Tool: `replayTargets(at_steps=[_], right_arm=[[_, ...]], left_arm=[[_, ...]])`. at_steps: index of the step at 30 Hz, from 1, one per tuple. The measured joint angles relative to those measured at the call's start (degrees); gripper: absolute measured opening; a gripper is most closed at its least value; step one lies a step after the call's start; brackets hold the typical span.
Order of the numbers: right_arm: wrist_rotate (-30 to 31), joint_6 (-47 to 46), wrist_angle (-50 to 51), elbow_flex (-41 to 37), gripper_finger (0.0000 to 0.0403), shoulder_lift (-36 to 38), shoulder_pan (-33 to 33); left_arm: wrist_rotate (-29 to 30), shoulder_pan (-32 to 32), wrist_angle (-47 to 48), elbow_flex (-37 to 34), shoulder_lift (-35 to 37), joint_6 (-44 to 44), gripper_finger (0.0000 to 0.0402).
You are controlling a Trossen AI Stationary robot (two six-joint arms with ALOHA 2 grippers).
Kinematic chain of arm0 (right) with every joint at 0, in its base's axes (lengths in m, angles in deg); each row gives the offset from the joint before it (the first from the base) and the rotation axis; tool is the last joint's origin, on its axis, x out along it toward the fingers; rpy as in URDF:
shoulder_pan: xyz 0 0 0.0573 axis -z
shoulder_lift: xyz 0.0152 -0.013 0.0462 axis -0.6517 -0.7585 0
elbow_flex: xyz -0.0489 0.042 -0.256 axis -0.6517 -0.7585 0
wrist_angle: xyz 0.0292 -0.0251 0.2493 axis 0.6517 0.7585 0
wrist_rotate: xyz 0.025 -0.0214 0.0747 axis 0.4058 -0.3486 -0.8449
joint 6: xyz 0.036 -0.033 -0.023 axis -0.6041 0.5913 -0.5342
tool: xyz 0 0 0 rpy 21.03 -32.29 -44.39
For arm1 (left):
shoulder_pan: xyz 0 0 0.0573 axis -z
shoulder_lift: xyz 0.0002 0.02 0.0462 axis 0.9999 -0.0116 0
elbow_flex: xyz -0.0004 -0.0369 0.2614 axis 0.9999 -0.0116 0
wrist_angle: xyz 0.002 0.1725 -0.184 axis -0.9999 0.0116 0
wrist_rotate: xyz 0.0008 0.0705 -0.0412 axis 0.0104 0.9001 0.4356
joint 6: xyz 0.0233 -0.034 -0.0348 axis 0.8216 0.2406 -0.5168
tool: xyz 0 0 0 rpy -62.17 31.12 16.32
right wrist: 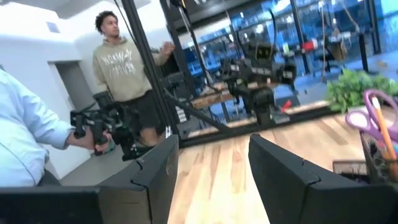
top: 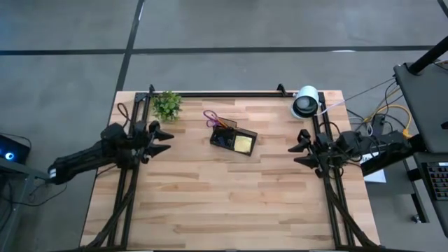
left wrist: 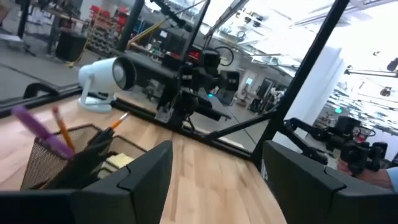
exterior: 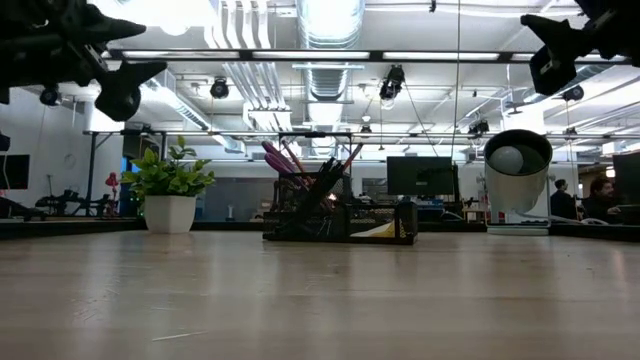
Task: Pick and place office supplies into organizer
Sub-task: Return to Home Position
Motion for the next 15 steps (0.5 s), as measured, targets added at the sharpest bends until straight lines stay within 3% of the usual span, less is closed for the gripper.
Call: replayTargets(at_steps=[4,15], right_arm=[[0.0,1.0,2.8,-2.2,0.0183,6.8,0.0],[0.0,5.0,2.8,-3.3,0.0183,6.8,0.2]], left_arm=[[0.4,-0.3,1.2,-1.1,3.3,-0.5,0.0235],[4.7,-0.4,-9.5,-6.7,2.9,-1.8,0.0235]])
